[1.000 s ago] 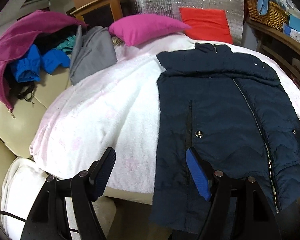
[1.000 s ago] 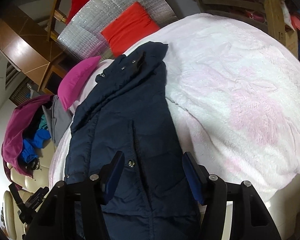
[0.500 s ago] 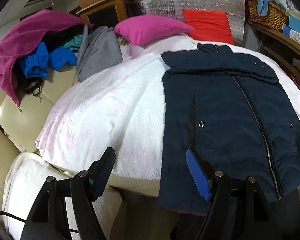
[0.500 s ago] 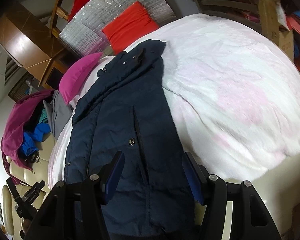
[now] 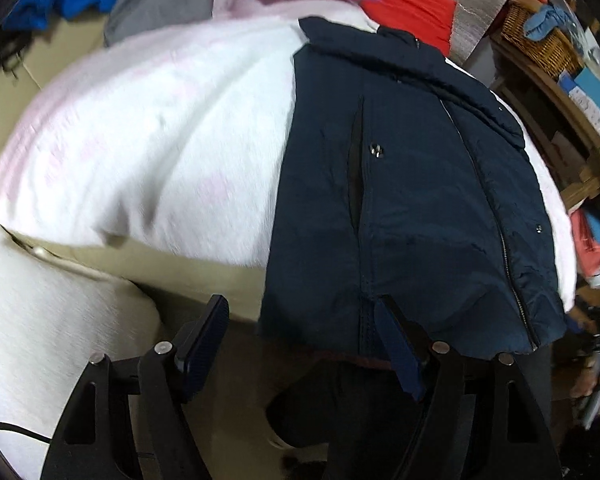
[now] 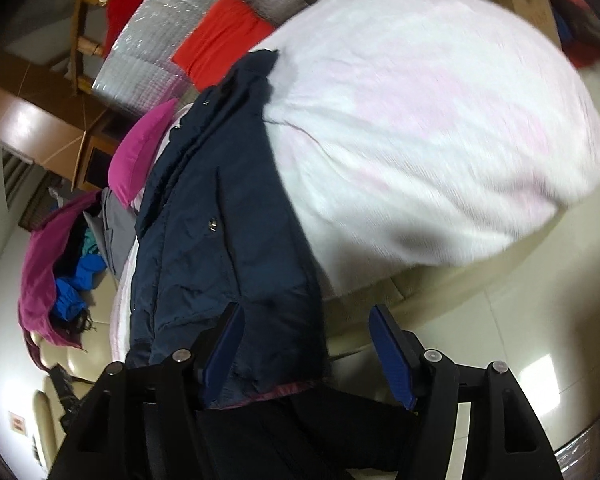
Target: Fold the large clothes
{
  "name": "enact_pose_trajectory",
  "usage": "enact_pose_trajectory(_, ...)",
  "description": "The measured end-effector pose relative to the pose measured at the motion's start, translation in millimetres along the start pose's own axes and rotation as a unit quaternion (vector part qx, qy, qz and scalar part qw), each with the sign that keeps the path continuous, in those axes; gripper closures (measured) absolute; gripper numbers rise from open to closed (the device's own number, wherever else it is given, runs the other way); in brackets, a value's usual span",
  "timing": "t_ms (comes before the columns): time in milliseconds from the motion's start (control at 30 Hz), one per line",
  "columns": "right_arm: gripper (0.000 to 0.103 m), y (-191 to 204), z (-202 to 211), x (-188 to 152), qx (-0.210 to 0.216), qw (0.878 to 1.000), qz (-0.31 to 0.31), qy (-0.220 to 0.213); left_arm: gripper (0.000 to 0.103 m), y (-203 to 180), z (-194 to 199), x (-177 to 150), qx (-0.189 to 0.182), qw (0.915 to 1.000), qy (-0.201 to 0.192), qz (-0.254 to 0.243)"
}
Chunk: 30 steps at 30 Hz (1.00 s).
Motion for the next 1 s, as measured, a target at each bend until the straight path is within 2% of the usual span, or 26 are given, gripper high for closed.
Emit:
enact_pose_trajectory(67, 0.034, -8, -7, -2, 0.019, 0.999, -0.023, 0.012, 0.024, 3, -6, 0, -0.017, 0.9998, 0.007, 0.012)
enact_pose_trajectory(167, 0.034, -11, -19, -6, 0.042, 0.998, -0.046, 0.029, 0.024, 6, -17, 2, -0.064, 0.9971, 0.016, 0.039)
enact_pose_trajectory(433, 0.033, -17, -44, -13, 0.093, 0.989, -0.099, 0.065, 0.023, 10, -39, 11, -0.129, 0.9883, 0.025, 0.078)
enact_pose_trajectory(567, 0.033, -10, -52, -11, 0.122, 0.982, -0.118, 0.078, 0.023, 10, -52, 13, -0.161, 0.9819, 0.045, 0.089)
enact_pose_trajectory(667, 0.036, -5, -60, -11, 0.129, 0.979, -0.122, 0.099, 0.023, 12, -53, 10, -0.164, 0.9807, 0.056, 0.09)
enact_pose_trajectory(733, 0.052, 0, -67, -16, 0.098, 0.983, -0.115, 0.109, 0.023, 8, -54, 10, -0.156, 0.9816, 0.066, 0.089)
enact_pose_trajectory(833, 0.066, 7, -63, -17, 0.088, 0.986, -0.108, 0.096, 0.025, 0, -54, 15, -0.135, 0.9851, 0.082, 0.067)
enact_pose_trajectory(933, 0.072, 18, -50, -13, 0.059, 0.992, -0.082, 0.071, 0.025, -1, -58, 21, -0.124, 0.9867, 0.093, 0.051)
enact_pose_trajectory(1000, 0.072, 25, -46, -12, 0.052, 0.994, -0.072, 0.066, 0.023, -3, -64, 24, -0.125, 0.9849, 0.105, 0.057)
Point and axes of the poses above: each gripper's, at about its wrist camera, not at the fingertips, and z roughly against the way its jaws point, y to its left, x to its top, the point moved 4 cm from there along -z, roughly the way its jaws point, and after that the axes turned 6 degrees about -z, right-handed, at the moved point
